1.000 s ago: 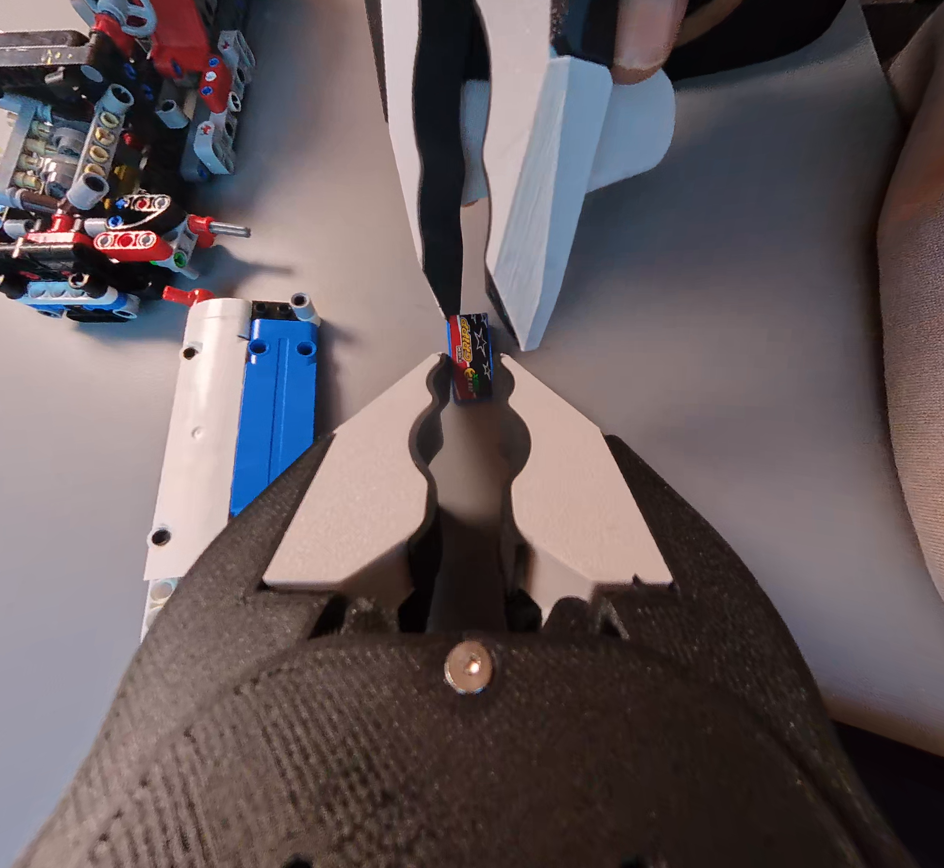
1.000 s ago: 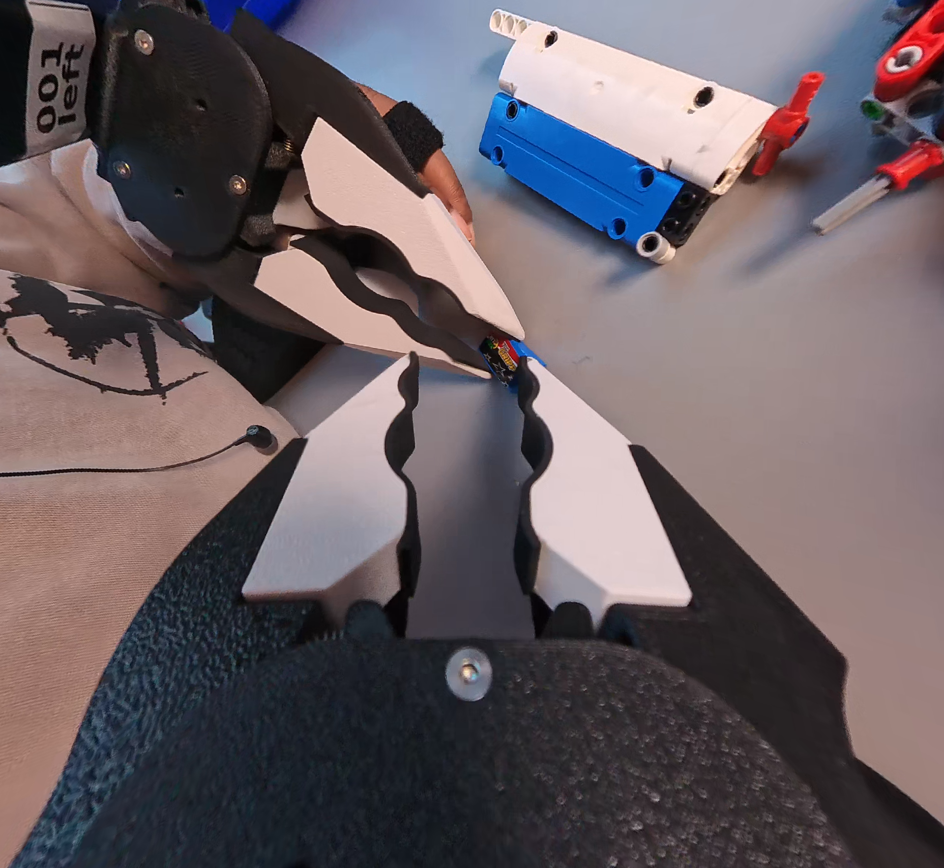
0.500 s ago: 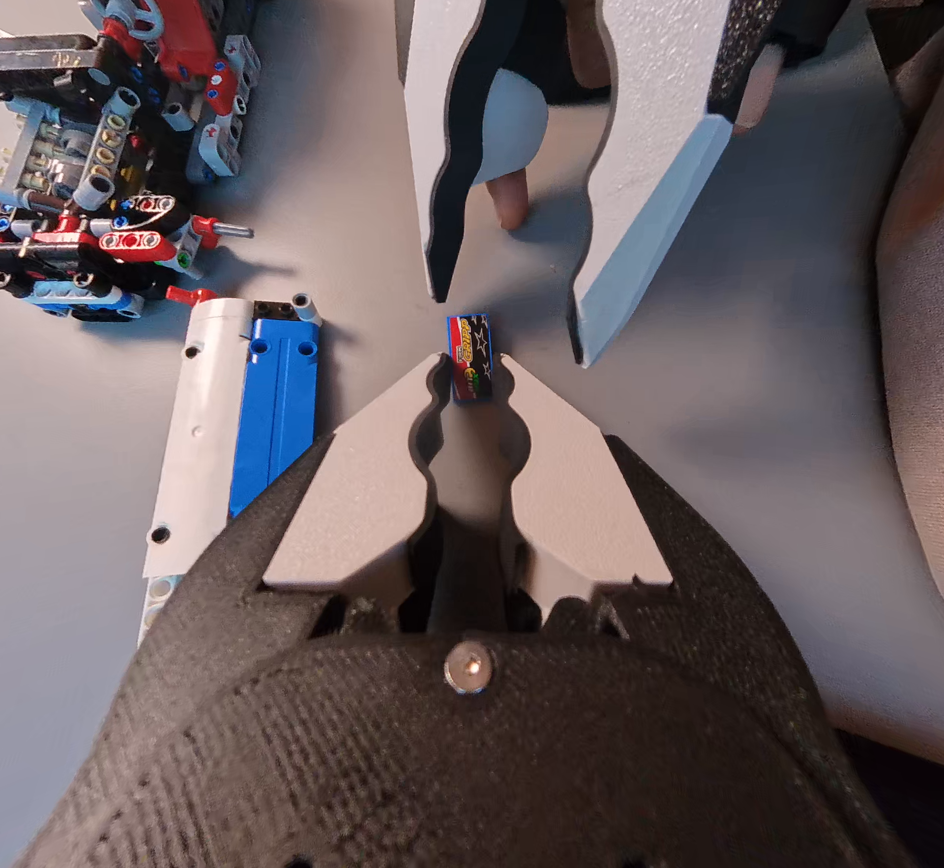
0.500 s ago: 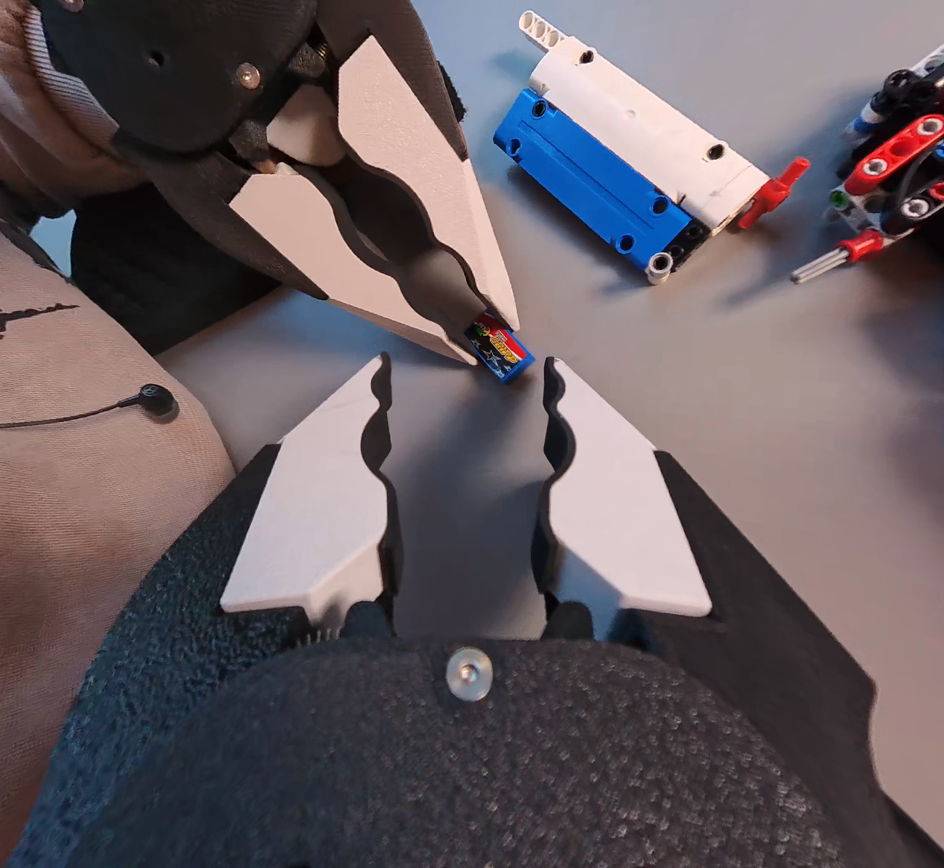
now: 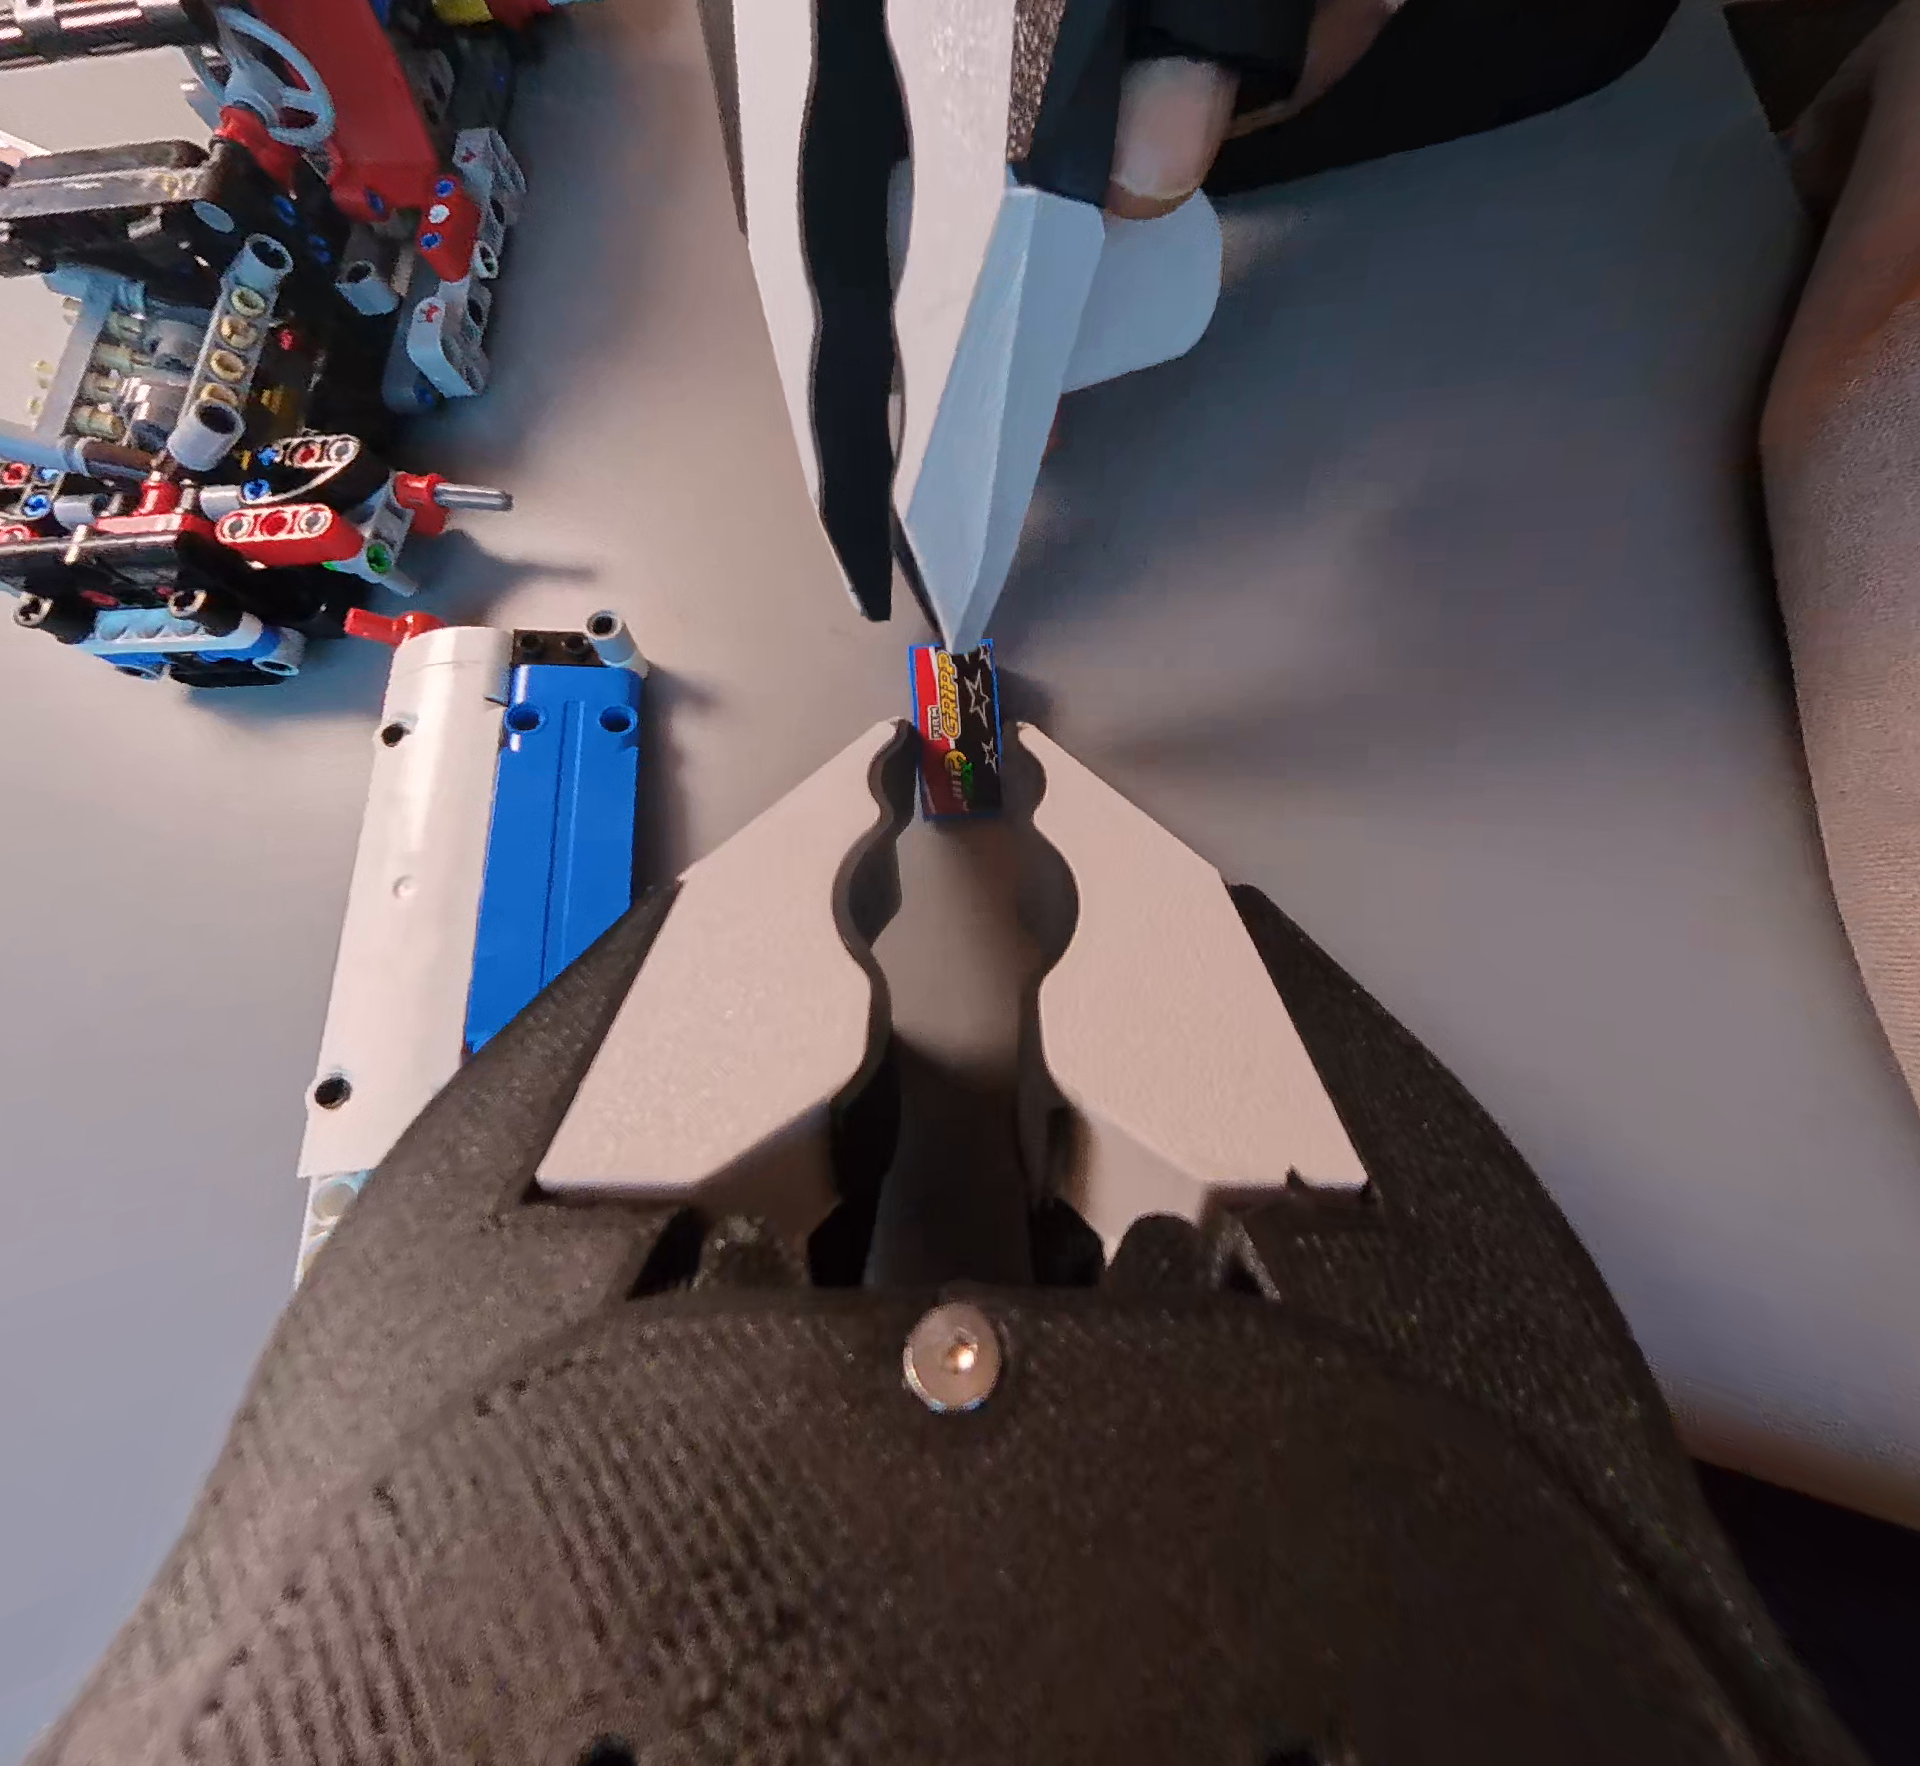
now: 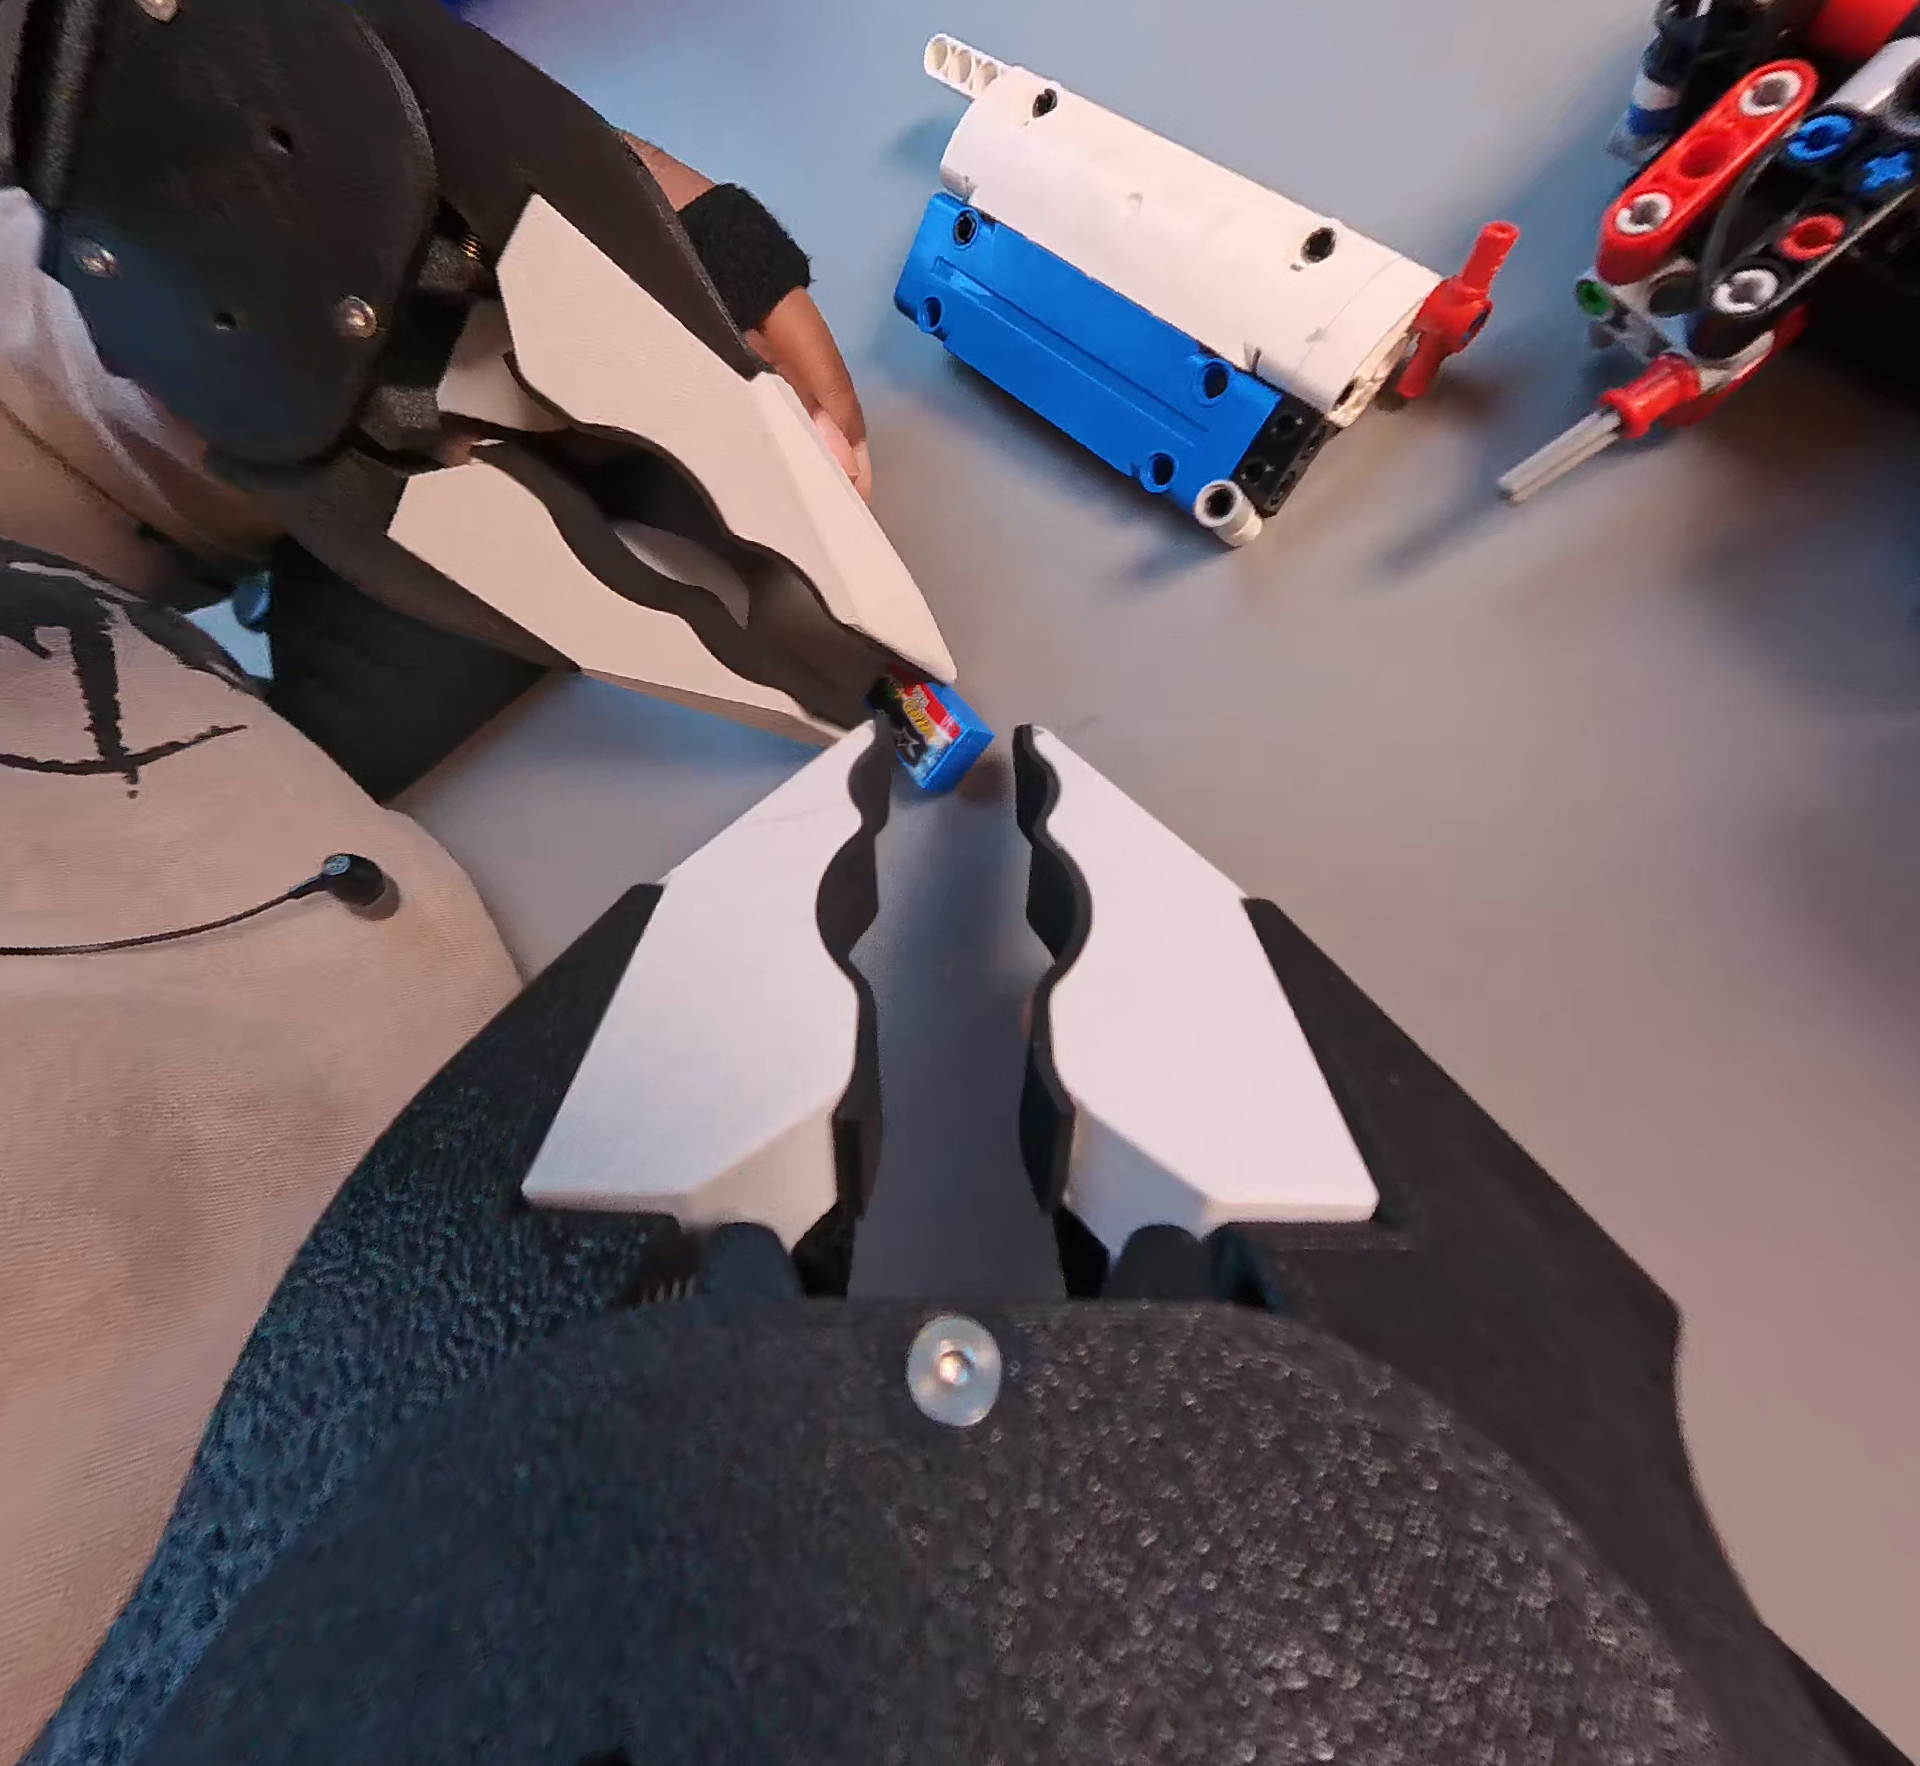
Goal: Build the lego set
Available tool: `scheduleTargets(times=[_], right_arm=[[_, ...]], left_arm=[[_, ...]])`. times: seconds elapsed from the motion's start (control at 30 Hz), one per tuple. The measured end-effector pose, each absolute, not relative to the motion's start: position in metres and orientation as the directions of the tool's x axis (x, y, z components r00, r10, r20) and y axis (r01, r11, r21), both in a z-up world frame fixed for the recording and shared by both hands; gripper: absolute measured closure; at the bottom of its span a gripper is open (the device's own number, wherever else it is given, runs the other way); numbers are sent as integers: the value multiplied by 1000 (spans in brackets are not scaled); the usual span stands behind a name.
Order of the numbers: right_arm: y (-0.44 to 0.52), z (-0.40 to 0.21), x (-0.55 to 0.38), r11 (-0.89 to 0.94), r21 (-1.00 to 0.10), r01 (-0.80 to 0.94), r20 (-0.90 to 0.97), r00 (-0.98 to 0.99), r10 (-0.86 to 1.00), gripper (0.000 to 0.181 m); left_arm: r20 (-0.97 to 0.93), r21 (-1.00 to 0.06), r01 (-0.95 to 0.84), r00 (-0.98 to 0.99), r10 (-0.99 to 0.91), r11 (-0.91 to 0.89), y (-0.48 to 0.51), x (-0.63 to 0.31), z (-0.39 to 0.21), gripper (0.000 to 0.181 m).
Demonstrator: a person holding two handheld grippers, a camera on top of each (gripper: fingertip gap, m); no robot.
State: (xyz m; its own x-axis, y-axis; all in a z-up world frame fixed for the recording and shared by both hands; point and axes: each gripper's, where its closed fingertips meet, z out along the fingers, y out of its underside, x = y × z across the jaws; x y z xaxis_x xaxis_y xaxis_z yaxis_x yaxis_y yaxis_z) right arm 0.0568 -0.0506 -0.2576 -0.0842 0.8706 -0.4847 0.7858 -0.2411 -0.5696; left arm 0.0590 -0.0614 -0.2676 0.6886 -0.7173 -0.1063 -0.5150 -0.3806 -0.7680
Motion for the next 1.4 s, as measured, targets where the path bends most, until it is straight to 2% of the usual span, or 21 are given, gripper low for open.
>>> scheduleTargets(times=[0.2, 0.3, 0.33, 0.37, 0.43, 0.53, 0.6, 0.67, 0.7, 0.87, 1.0, 1.07, 1.13, 1.4], right_arm=[[-62, -239, 48, -380, -551, 743, -658, -108, 745, 147], [-65, -228, 40, -410, -576, 707, -686, -146, 713, 159], [-61, -228, 39, -402, -598, 694, -664, -148, 733, 171], [-61, -222, 38, -393, -624, 676, -657, -181, 732, 172], [-64, -210, 39, -379, -673, 635, -649, -262, 714, 174], [-69, -192, 41, -300, -786, 540, -559, -415, 718, 174], [-77, -175, 41, -240, -863, 444, -467, -522, 714, 174], [-87, -161, 42, -187, -918, 351, -375, -607, 700, 174], [-90, -154, 42, -183, -932, 313, -348, -631, 694, 174], [-104, -137, 47, -65, -982, 175, -172, -718, 675, 174], [-113, -132, 52, 46, -994, 102, -44, -736, 676, 153], [-113, -131, 51, 73, -993, 91, -15, -719, 695, 158], [-111, -129, 49, 70, -994, 85, -9, -695, 719, 170], [-111, -129, 53, 66, -992, 104, -29, -718, 695, 172]], left_arm=[[-332, -807, -567, 664, -670, -163, -58, 53, -237, 168], [-427, -787, -609, 656, -622, -101, -56, 48, -229, 168], [-437, -793, -603, 662, -609, -87, -56, 47, -225, 168], [-431, -808, -584, 677, -597, -79, -56, 47, -221, 167], [-357, -863, -499, 717, -599, -82, -58, 48, -212, 166], [13, -965, -164, 747, -665, -203, -66, 49, -194, 148], [178, -967, -2, 710, -682, -254, -71, 45, -180, 153], [253, -961, 82, 649, -717, -265, -79, 49, -165, 163], [259, -962, 92, 620, -741, -259, -85, 51, -159, 173], [197, -979, 80, 602, -773, -187, -100, 55, -140, 178], [278, -960, 192, 553, -786, -204, -103, 54, -133, 178], [291, -955, 206, 538, -791, -212, -105, 56, -132, 178], [299, -953, 215, 526, -796, -215, -106, 59, -131, 178], [316, -946, 234, 511, -800, -224, -107, 63, -131, 179]])
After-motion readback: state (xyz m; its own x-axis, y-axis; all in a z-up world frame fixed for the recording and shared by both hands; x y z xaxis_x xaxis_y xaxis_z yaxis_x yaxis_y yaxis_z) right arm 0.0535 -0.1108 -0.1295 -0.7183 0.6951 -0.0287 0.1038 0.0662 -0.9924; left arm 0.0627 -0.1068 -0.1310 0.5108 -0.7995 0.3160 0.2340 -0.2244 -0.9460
